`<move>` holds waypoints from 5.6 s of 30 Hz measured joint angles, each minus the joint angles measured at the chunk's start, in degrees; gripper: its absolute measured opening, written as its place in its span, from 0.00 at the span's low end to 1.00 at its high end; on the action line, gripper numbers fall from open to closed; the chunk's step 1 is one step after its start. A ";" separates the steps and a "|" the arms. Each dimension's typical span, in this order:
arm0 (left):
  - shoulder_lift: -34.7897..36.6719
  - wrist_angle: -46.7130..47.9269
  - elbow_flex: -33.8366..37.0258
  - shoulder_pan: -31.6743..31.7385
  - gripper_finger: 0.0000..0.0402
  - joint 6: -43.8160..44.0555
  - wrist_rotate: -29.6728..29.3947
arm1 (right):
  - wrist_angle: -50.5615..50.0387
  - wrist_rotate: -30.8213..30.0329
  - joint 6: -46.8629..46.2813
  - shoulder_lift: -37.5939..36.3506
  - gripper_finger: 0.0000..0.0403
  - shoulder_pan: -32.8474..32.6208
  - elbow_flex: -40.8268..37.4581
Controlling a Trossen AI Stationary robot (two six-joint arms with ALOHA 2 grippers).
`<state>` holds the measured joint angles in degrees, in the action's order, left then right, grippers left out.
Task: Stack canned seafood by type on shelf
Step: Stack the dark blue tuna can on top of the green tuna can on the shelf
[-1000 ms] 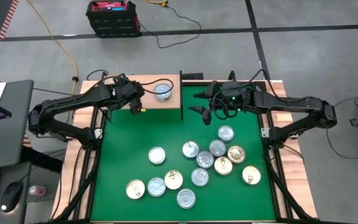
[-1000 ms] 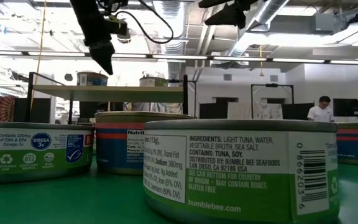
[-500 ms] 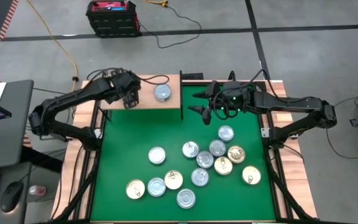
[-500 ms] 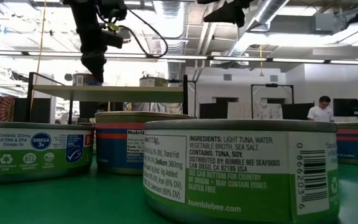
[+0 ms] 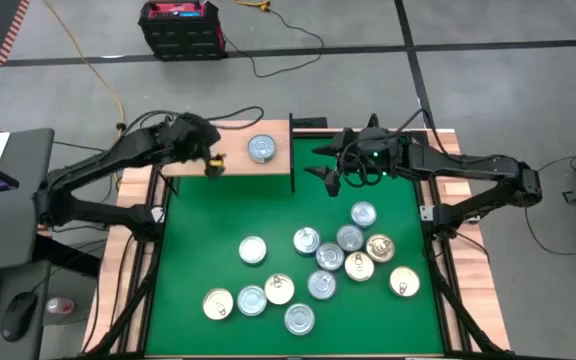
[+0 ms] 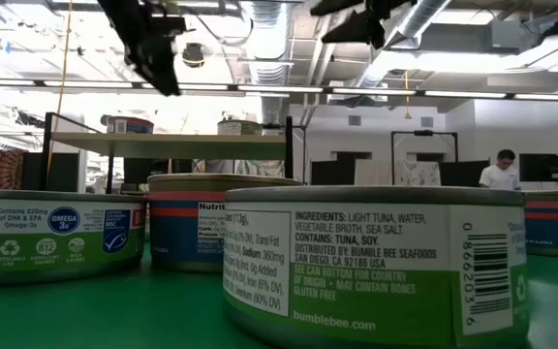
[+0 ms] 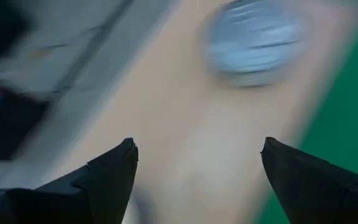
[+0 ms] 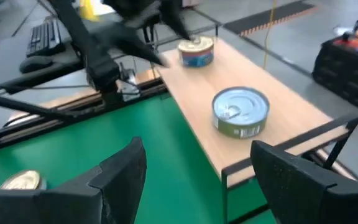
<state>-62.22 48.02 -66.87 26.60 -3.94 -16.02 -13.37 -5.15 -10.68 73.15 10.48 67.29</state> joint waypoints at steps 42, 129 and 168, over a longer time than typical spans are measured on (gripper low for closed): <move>0.45 -35.09 19.82 -40.95 0.62 39.11 -12.50 | -13.38 16.40 -4.48 27.87 0.48 -4.53 -7.34; 6.97 -34.01 19.35 -31.26 0.62 25.25 3.08 | -17.61 11.16 12.89 12.69 0.40 -8.17 -1.93; 10.29 -2.81 -3.63 -22.63 0.62 26.89 -5.48 | 8.92 -16.55 63.11 38.05 0.46 0.22 26.35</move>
<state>-51.93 45.21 -70.50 3.97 22.96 -21.50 -4.45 -21.70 52.42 111.20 10.70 93.64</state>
